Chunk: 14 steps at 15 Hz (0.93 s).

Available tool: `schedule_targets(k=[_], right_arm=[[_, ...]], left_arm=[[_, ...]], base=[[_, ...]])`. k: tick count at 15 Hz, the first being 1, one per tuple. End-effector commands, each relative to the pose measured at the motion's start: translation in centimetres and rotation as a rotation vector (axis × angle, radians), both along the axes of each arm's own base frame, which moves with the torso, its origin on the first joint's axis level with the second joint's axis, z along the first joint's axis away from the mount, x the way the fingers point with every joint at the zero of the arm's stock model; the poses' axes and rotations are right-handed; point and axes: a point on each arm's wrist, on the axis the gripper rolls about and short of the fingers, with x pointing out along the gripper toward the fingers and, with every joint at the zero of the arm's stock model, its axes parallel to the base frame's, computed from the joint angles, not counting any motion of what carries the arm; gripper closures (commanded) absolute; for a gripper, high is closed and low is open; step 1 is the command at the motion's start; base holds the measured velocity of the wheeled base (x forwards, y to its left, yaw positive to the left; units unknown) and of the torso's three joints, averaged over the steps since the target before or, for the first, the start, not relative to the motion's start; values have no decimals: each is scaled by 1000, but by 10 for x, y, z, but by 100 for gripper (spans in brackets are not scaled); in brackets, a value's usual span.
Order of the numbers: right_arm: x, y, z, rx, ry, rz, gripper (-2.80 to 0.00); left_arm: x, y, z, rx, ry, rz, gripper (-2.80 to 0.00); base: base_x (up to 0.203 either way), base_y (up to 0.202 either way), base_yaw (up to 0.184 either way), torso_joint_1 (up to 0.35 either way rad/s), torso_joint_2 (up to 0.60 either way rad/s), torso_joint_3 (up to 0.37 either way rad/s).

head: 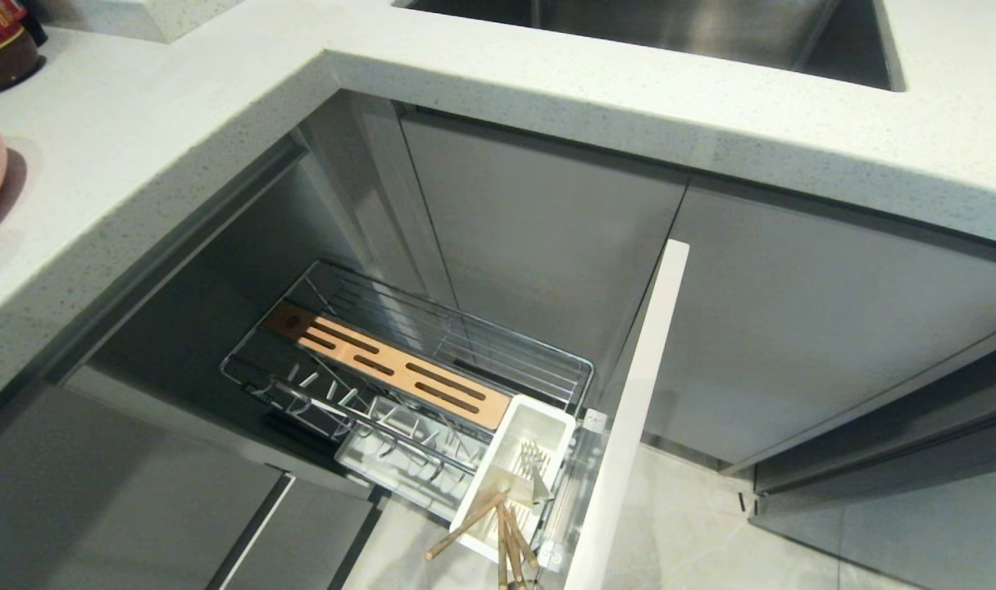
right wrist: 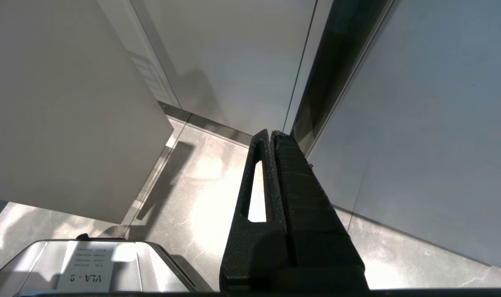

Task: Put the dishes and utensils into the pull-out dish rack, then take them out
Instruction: Take the chopsticks out of the cupboard

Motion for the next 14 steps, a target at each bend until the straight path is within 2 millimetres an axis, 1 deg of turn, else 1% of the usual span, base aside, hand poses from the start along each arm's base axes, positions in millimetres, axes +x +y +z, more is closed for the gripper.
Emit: schedule_targets(k=[1,5,10,14], right_arm=[[0,0,0,0,0,1,0],[0,0,0,0,0,-1,0],[0,0,0,0,0,0,0],[0,0,0,0,0,0,0]], left_arm=[[1,1,-3,-23,8,17,0],[11,8,-7,-56,37,19,0],[24,16,-7,-75,34,-7,0],[27,17,-7,-83,32,-19,0]], base=[[0,0,0,0,0,0],[0,0,0,0,0,0],[0,0,0,0,0,0],[0,0,0,0,0,0]])
